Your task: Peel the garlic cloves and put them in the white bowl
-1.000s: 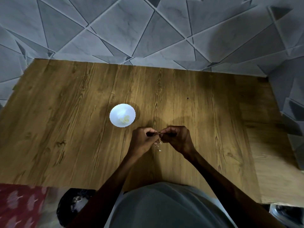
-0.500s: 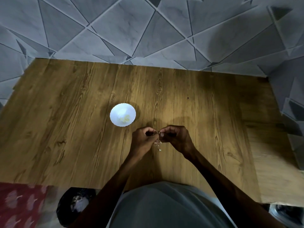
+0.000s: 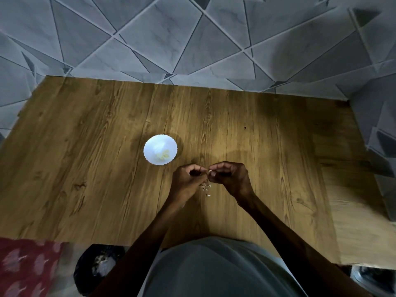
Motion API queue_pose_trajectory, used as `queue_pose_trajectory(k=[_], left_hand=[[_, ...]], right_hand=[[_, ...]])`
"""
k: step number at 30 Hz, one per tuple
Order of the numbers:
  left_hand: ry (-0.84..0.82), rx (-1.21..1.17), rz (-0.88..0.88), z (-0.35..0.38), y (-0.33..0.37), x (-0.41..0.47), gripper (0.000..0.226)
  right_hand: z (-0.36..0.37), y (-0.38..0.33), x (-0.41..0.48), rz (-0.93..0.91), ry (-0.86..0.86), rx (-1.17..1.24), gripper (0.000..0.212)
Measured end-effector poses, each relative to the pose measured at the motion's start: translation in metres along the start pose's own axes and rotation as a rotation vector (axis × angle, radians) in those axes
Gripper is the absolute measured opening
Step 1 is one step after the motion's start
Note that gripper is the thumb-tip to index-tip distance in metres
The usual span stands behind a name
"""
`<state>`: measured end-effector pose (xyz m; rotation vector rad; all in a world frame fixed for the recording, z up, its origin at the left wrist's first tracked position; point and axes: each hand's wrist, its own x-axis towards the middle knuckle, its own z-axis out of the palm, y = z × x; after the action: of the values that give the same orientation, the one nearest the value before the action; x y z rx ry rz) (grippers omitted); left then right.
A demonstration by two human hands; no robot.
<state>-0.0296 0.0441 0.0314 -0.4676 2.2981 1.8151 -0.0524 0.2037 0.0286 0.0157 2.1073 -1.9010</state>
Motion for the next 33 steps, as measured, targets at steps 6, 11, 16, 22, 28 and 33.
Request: queue_pose_trajectory(k=[6,11,16,22,28,33], left_hand=[[-0.039,0.023,0.046,-0.002,-0.004,0.001,0.011],[-0.108,0.075,0.067,-0.001,-0.007,0.001,0.008],[-0.08,0.028,-0.011,0.0,-0.014,0.001,0.015],[0.002,0.391,-0.025,-0.014,-0.046,0.007,0.012],[0.046,0.499,-0.052,-0.034,-0.072,-0.003,0.011],[0.104,0.461,-0.039,-0.054,-0.083,-0.01,0.011]], right_hand=[[-0.001,-0.002,-0.001,0.017,-0.026,0.058,0.017],[-0.002,0.0,-0.002,0.076,-0.044,0.104,0.022],[-0.002,0.0,-0.003,0.113,-0.045,0.087,0.026],[-0.001,0.021,-0.001,0.047,-0.039,-0.262,0.012],[0.03,0.026,0.025,-0.081,-0.142,-0.646,0.012],[0.076,0.032,0.049,-0.11,-0.188,-0.737,0.019]])
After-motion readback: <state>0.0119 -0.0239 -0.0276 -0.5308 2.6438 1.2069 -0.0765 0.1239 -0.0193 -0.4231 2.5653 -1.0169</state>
